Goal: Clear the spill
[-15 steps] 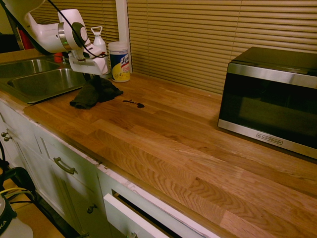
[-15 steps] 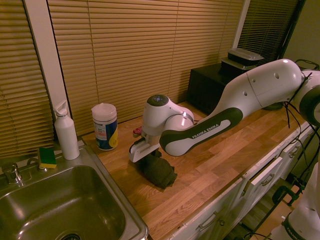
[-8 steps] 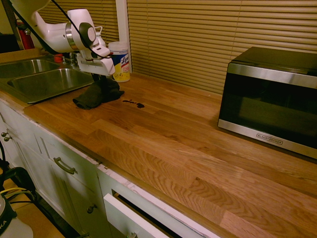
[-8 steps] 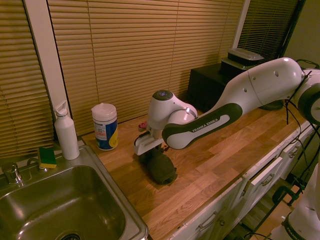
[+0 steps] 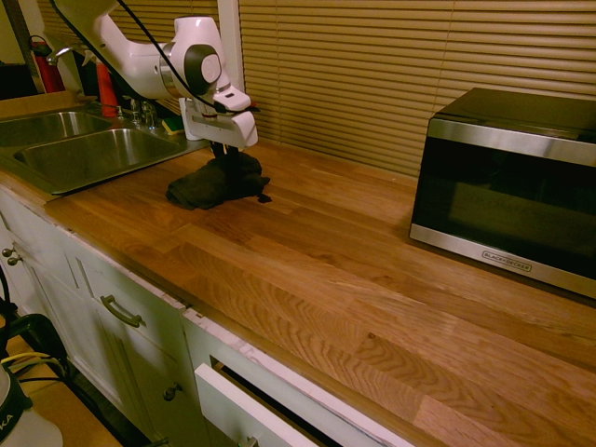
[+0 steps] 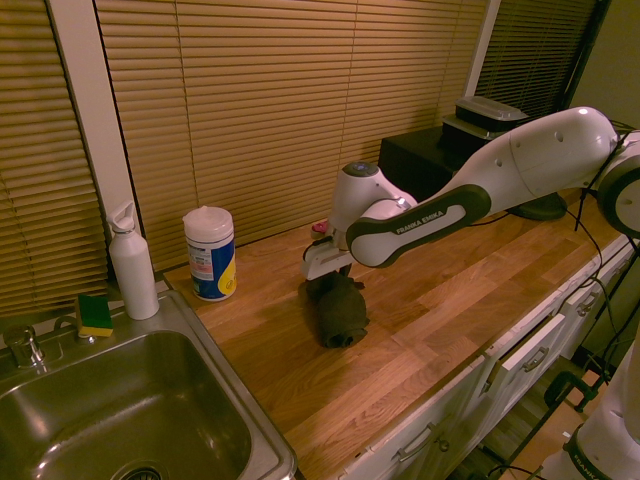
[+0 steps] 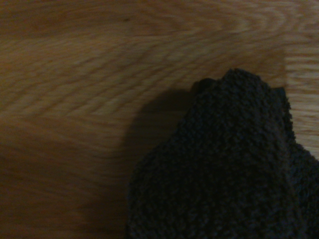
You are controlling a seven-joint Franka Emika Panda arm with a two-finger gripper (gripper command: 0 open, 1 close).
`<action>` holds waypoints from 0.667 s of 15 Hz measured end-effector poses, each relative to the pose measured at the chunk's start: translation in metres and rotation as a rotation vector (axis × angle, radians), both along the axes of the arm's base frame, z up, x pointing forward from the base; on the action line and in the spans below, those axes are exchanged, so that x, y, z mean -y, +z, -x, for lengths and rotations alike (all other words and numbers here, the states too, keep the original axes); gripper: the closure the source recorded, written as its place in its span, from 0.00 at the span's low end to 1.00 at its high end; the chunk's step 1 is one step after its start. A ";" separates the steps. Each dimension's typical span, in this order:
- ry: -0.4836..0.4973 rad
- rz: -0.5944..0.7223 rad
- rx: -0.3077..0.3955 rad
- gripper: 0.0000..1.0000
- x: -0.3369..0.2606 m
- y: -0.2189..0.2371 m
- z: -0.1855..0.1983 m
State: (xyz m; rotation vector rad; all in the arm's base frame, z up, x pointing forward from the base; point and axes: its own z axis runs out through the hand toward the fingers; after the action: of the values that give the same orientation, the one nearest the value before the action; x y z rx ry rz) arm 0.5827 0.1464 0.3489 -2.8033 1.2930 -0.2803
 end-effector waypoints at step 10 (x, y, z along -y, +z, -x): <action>-0.128 -0.076 -0.005 1.00 0.165 0.005 0.000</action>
State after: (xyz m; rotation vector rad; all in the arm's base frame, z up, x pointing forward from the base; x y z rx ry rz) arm 0.5831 -0.0186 0.3541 -2.6653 1.4551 -0.2228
